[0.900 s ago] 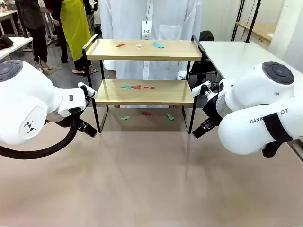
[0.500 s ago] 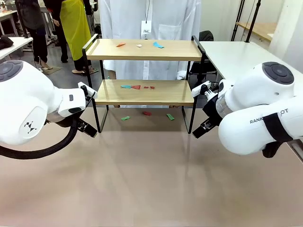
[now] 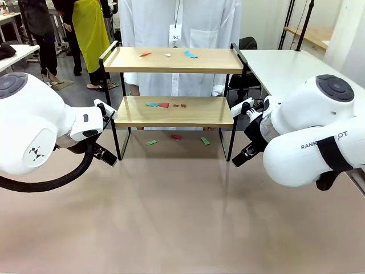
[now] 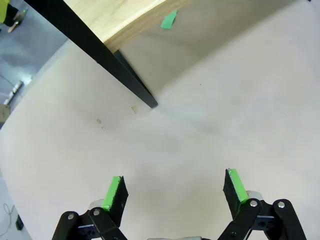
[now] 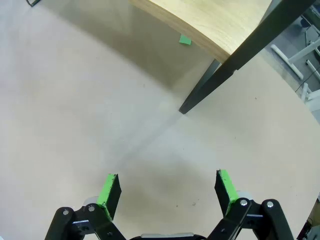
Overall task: Clean the shelf.
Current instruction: Pick up the Duster handed by the human.
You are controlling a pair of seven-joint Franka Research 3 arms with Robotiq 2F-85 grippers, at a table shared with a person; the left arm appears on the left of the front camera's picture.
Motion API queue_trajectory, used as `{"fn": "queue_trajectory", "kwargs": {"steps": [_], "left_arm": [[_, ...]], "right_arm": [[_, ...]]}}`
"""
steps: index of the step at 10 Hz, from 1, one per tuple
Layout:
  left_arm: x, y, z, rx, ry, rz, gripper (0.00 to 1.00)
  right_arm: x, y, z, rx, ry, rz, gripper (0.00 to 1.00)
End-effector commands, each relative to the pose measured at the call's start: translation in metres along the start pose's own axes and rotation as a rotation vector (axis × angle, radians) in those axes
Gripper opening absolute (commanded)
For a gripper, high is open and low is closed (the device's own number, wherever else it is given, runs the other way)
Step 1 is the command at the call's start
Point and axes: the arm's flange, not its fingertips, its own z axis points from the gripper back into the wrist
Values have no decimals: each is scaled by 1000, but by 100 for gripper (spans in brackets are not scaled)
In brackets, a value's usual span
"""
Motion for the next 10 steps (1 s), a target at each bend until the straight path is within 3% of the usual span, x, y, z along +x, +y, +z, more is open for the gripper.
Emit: {"fn": "queue_trajectory", "kwargs": {"steps": [1,3,4,5,8,10], "left_arm": [[7,4,17,-44,18,-24,100],[27,30,62,-94,-7,-28,100],[35,50,84,-49,-5,-41,100],[39,70,100,-140,-13,-78,100],[29,142,119,-397,-94,-206,100],[1,185,115,-442,-177,-255,100]], "right_arm": [[16,-11,15,-1,-45,-12,100],[43,-38,53,39,-122,-26,100],[46,-57,79,44,-157,-44,100],[45,-75,98,57,-199,-66,100],[8,-157,142,161,-328,-65,100],[-28,-214,137,200,-371,-76,100]]}}
